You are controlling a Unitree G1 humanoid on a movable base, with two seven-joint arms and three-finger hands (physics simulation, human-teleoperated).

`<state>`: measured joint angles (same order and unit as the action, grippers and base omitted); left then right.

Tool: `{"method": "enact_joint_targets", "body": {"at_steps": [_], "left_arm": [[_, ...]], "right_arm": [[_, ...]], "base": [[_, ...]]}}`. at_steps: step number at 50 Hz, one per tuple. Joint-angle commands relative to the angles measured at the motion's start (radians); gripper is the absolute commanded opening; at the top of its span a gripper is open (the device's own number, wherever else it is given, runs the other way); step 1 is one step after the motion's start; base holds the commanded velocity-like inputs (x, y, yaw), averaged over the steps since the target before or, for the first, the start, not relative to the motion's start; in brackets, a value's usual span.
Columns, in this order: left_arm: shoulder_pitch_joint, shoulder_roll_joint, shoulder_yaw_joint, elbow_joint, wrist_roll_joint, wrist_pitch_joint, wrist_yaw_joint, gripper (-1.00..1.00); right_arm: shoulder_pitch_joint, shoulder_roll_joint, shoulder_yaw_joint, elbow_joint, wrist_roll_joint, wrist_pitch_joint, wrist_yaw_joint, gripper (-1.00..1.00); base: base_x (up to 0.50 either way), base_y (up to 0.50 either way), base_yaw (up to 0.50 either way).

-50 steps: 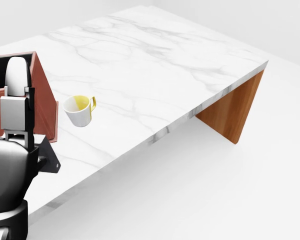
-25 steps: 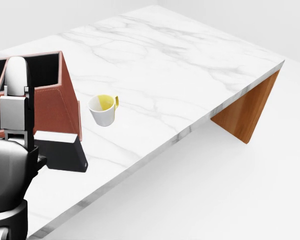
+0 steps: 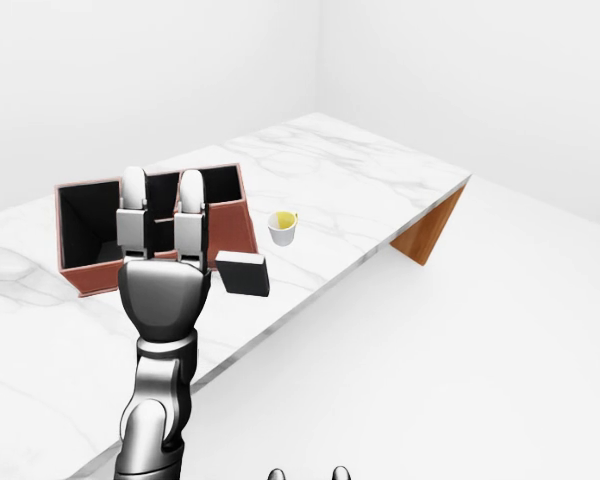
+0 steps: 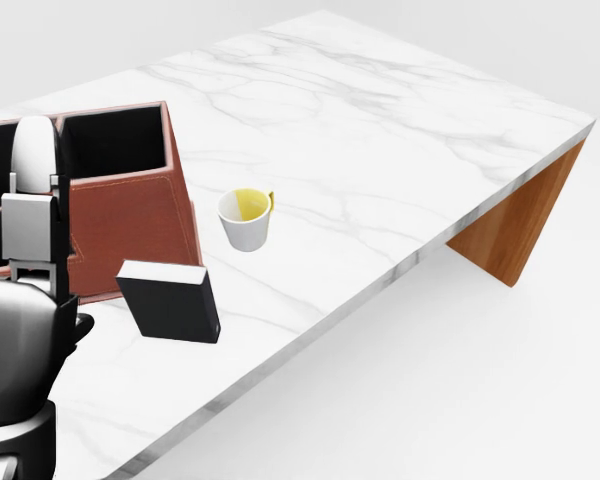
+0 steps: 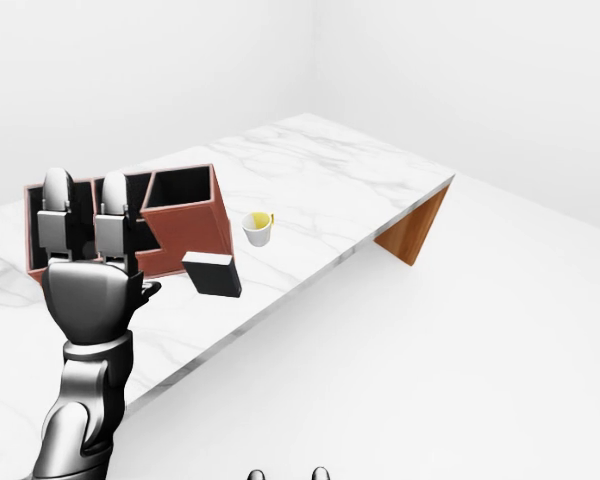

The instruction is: Pick up the book and place it in the right compartment of the caddy.

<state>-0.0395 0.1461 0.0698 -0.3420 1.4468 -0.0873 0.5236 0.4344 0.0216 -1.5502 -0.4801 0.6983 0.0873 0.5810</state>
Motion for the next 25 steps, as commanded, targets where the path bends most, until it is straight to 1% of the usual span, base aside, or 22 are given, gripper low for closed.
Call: {"method": "enact_joint_targets", "body": {"at_steps": [1, 5, 11, 15, 25], "left_arm": [[0.000, 0.000, 0.001, -0.002, -0.001, 0.000, 0.000, 1.00], [0.000, 0.000, 0.002, -0.006, -0.003, 0.000, 0.000, 1.00], [-0.004, 0.002, 0.001, 0.011, -0.003, 0.000, 0.000, 1.00], [0.002, 0.001, 0.002, -0.014, -0.006, 0.000, 0.000, 1.00], [0.001, -0.001, 0.001, -0.010, -0.003, 0.000, 0.000, 1.00]], "right_arm": [[0.000, 0.000, 0.000, 0.002, 0.000, 0.000, 0.000, 1.00], [0.001, 0.000, 0.000, -0.001, 0.001, 0.000, -0.002, 1.00], [-0.001, 0.001, -0.001, -0.001, 0.007, 0.000, 0.002, 1.00], [0.002, -0.001, -0.003, -0.004, 0.012, 0.000, 0.001, 1.00], [0.003, -0.003, -0.006, -0.001, 0.015, 0.000, 0.005, 1.00]], "base": [[0.13, 0.16, 0.00], [0.06, 0.08, 0.00], [0.00, 0.00, 0.00], [0.00, 0.00, 0.00], [0.01, -0.01, 0.00]]}}
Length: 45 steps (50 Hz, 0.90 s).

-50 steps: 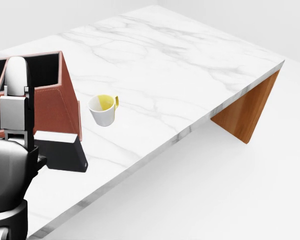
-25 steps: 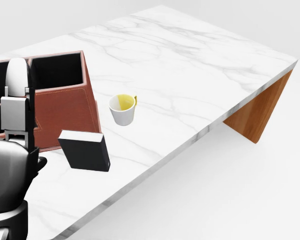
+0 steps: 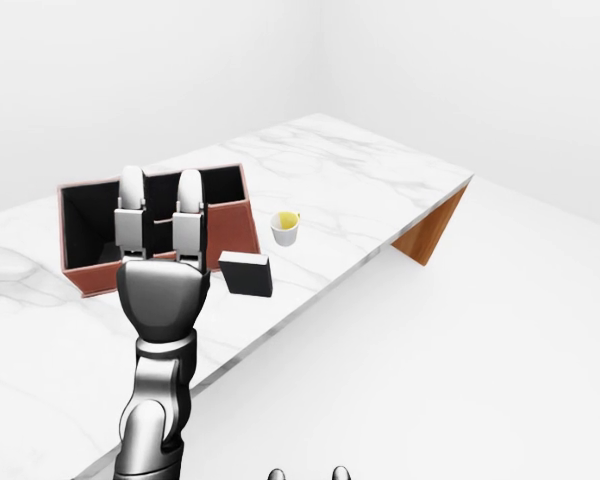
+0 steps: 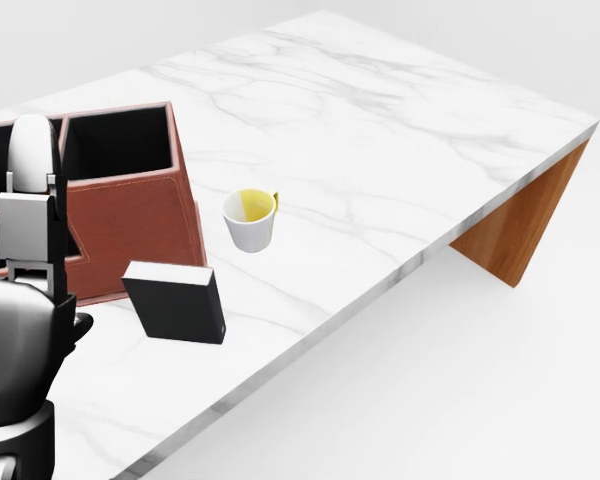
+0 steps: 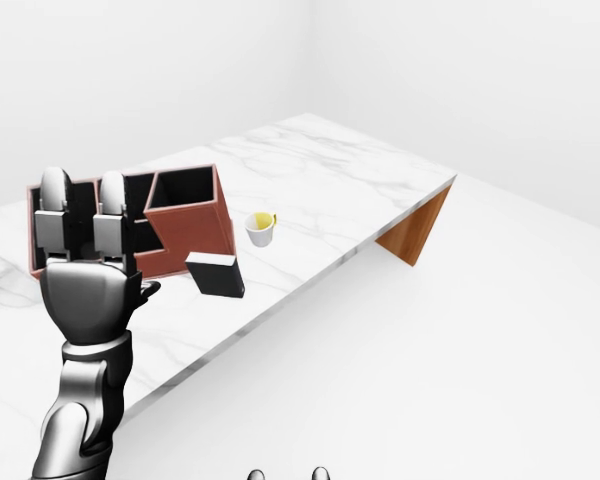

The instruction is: Pick up the book and place it in the right compartment of the caddy.

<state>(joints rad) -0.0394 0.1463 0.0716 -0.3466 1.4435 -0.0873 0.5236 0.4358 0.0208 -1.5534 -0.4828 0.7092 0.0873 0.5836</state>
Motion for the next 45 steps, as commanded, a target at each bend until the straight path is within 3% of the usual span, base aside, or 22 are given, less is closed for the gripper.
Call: {"method": "enact_joint_targets", "body": {"at_steps": [1, 45], "left_arm": [[0.001, -0.001, 0.000, -0.007, 0.000, 0.000, 0.000, 1.00], [-0.007, 0.001, 0.001, 0.009, 0.000, 0.000, 0.000, 1.00]], "right_arm": [[0.001, -0.002, -0.002, 0.002, 0.003, 0.000, 0.002, 1.00], [-0.002, -0.006, -0.002, 0.004, 0.006, 0.000, -0.010, 1.00]], "base": [[0.13, -0.10, 0.00], [0.20, -0.16, 0.00]]}}
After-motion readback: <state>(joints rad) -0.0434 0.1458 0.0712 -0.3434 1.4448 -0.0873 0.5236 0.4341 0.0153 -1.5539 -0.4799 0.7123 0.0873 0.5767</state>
